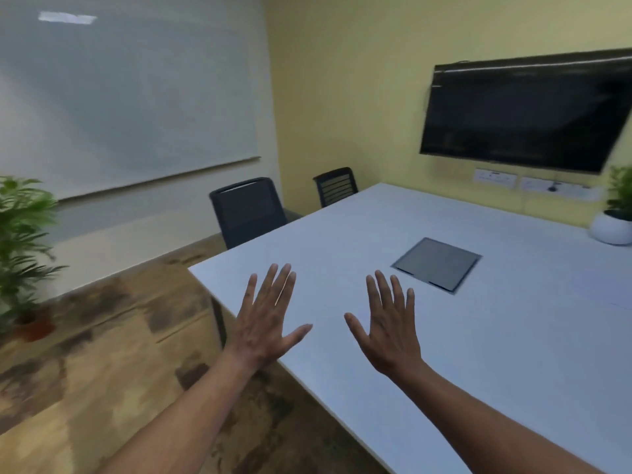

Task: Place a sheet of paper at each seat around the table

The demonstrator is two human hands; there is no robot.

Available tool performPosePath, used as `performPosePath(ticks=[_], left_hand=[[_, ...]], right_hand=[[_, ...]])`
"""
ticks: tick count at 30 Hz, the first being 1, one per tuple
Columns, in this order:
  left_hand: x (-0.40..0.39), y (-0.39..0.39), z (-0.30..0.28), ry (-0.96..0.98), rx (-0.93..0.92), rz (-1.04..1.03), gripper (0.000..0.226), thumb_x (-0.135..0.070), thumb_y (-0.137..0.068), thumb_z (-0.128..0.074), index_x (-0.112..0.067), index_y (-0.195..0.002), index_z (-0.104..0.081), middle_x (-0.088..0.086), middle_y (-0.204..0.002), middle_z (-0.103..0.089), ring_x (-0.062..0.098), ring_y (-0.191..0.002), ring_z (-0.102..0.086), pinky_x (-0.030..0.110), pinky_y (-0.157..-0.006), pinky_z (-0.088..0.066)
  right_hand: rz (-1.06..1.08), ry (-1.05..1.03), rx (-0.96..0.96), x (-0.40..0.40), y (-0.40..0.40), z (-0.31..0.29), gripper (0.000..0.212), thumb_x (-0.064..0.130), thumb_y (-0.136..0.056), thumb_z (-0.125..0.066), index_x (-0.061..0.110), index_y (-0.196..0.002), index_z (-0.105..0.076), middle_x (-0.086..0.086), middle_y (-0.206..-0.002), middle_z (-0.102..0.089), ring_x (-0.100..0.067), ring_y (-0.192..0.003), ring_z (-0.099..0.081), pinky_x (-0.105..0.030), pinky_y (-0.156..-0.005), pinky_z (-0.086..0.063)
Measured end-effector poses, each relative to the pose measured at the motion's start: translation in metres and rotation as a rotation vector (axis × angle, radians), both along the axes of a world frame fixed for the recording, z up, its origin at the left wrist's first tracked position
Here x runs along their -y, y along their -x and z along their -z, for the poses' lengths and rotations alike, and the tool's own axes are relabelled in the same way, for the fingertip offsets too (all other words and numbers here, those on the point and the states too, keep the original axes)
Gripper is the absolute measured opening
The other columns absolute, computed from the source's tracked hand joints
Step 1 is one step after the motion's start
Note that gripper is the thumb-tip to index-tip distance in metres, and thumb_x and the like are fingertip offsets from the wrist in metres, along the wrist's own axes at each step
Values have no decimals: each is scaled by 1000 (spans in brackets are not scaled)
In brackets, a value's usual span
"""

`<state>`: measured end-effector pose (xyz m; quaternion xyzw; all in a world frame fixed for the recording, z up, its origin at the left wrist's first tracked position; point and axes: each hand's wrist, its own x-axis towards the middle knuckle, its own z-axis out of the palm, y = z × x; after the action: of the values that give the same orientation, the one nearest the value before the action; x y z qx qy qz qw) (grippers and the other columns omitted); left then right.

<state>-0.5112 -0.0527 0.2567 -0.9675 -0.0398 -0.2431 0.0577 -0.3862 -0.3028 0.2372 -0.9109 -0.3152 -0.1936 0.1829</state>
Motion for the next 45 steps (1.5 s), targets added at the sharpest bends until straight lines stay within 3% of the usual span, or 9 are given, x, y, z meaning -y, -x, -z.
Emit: performPosePath(ticks=[4,8,12,20,27,34,45], left_hand=[[-13,-79,15,-16,-44,103,99,-81,-103,-26,-18,-173,5,4,-183,1,27,-169,4,65,-133,-13],[-24,-151,29,-37,-102,181,99,-80,-104,-26,-14,-173,2,3,-183,7,25,-168,12,59,-134,-2],[-32,-221,41,-62,-134,292,99,-77,-105,-32,-11,-173,-3,4,-183,3,26,-169,7,60,-134,-9],[-27,-329,84,-10,-182,486,98,-76,-105,-34,-12,-173,-5,4,-183,-1,25,-169,4,59,-133,-7],[-39,-400,153,110,-270,588,99,-75,-105,-39,-12,-173,-7,4,-183,-3,26,-169,1,59,-133,-8],[-59,-460,214,171,-356,753,98,-76,-104,-38,-12,-173,-10,5,-183,-5,26,-169,0,61,-133,-10],[-76,-498,268,162,-472,817,96,-73,-105,-39,-7,-172,-18,8,-182,-10,28,-169,-4,62,-134,-12]], right_hand=[[116,-12,-10,-4,-53,12,88,71,-101,-24,17,-170,-16,-6,-179,-12,-30,-166,-2,-60,-132,0],[228,-5,-36,-10,-110,39,87,70,-102,-29,15,-169,-21,-8,-178,-18,-33,-165,-9,-63,-132,-7],[298,11,-45,-15,-155,67,87,70,-102,-28,13,-169,-24,-9,-178,-18,-34,-165,-11,-65,-131,-10],[443,51,-95,-6,-210,99,85,67,-104,-32,13,-169,-25,-10,-178,-17,-36,-165,-12,-65,-130,-12],[547,118,-211,-24,-233,141,83,68,-106,-27,14,-169,-24,-10,-179,-15,-35,-165,-11,-64,-130,-14],[549,96,-383,-48,-250,174,81,66,-107,-32,21,-171,-10,3,-180,0,-20,-166,8,-53,-134,-5],[670,133,-481,-49,-282,209,81,62,-106,-36,14,-169,-22,-6,-178,-19,-30,-166,-8,-56,-133,-12]])
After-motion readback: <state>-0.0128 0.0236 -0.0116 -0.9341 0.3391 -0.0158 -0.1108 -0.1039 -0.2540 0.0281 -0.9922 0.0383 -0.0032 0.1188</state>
